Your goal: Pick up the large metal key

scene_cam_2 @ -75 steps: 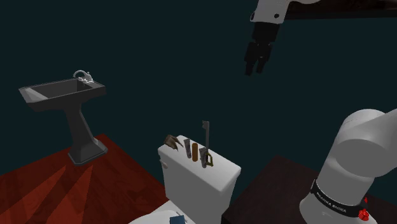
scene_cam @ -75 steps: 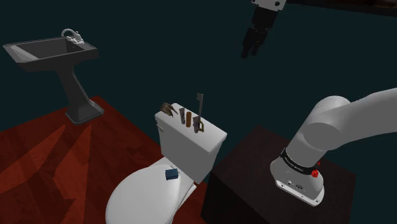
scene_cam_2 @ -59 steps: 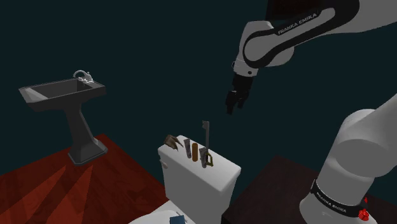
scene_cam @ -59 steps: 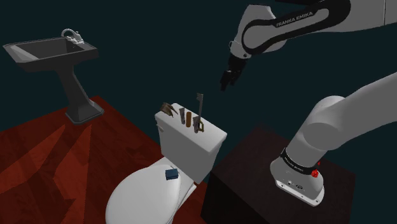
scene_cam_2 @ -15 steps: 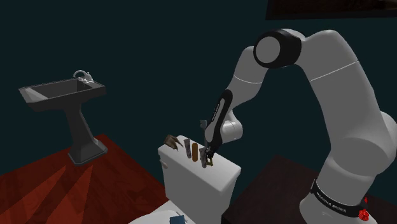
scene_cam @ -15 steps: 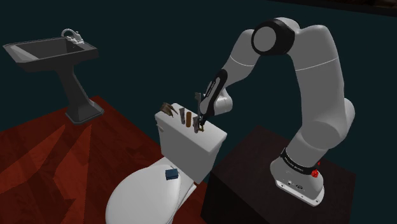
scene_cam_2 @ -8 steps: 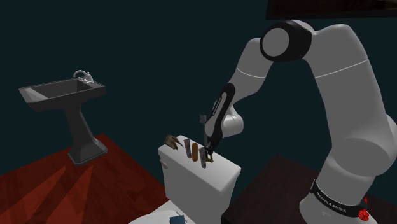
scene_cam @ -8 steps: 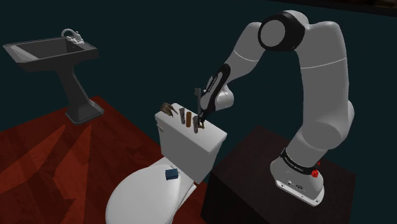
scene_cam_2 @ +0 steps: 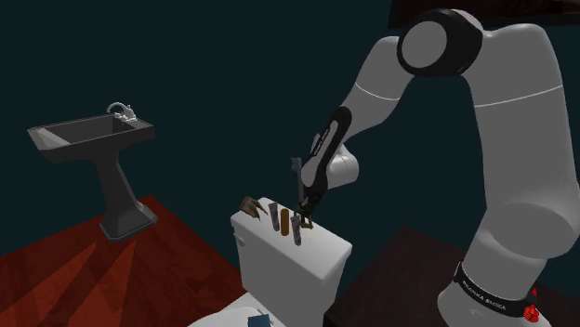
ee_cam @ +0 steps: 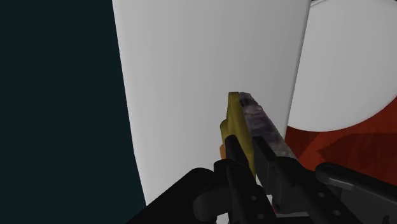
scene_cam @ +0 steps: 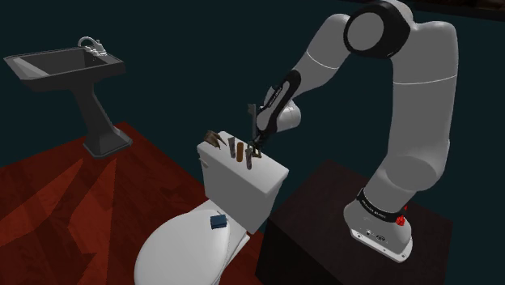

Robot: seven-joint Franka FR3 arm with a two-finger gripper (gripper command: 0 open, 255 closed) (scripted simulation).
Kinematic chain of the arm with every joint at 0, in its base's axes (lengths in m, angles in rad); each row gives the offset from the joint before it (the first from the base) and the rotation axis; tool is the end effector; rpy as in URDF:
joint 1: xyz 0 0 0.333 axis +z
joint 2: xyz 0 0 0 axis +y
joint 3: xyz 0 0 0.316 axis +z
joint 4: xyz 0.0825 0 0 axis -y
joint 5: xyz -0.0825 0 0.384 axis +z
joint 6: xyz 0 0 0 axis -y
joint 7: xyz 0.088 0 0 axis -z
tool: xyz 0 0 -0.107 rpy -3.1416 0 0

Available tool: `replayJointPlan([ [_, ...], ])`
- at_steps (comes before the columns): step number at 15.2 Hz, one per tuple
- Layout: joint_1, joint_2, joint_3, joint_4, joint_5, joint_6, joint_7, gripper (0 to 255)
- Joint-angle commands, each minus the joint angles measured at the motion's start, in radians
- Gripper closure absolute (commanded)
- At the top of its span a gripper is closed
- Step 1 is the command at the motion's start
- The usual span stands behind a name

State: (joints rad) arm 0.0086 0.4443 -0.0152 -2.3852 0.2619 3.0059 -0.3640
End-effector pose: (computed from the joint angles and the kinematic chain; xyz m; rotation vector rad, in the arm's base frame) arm 0.5097 -0.0226 0.1522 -3.1061 -0.1602 -0.2842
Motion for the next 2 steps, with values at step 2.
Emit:
replayJointPlan([
  [2, 0.004, -0.013, -0.006, -0.002, -0.003, -0.011, 0.003, 255],
])
